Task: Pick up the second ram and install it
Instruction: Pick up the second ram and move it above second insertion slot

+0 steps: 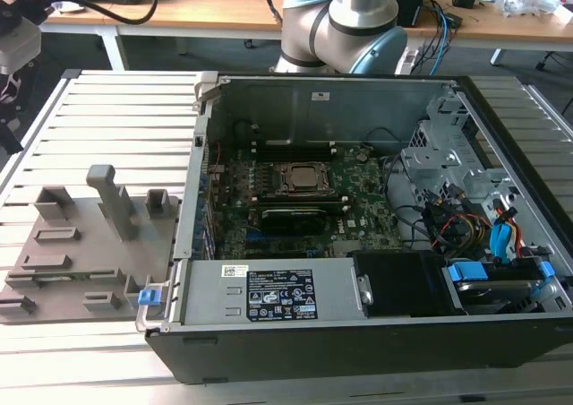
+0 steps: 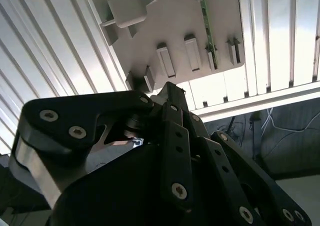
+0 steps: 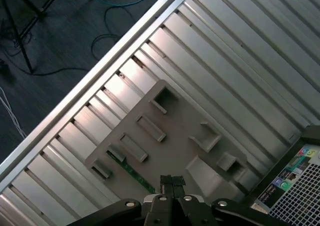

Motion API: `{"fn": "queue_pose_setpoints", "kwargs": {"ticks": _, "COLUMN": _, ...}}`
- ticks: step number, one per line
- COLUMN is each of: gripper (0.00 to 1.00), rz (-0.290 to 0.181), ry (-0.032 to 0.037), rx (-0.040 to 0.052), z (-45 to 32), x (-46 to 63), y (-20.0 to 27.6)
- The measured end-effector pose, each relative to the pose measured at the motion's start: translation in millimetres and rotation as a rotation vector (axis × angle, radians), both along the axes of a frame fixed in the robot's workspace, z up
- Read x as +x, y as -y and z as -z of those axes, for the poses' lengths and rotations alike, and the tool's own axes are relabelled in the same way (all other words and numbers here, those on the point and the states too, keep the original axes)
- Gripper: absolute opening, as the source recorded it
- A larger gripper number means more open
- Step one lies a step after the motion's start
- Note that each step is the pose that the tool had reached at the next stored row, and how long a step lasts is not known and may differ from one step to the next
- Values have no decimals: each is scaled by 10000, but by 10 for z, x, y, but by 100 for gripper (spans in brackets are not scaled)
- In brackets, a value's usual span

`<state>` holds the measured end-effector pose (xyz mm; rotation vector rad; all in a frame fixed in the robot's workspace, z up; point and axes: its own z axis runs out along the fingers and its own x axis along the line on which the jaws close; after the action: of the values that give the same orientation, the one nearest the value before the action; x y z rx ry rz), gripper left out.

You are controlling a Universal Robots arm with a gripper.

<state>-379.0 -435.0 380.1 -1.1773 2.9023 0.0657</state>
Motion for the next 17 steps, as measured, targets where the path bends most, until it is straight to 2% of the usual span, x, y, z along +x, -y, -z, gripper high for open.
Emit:
{"fn": "queue_pose_setpoints", "kwargs": {"ticks": 7, "gripper": 11, "rz": -1213, "ry": 0, "rx": 0, "z": 0, "x": 0, "y": 0}}
{"fn": "queue_pose_setpoints", "kwargs": {"ticks": 9, "gripper": 11, "rz": -1856, "ry": 0, "rx": 0, "z": 0, "x": 0, "y": 0}}
{"fn": "queue_pose_setpoints", "kwargs": {"ticks": 17, "gripper": 11, "rz": -3115, "ry": 0, "rx": 0, "z": 0, "x": 0, "y": 0}}
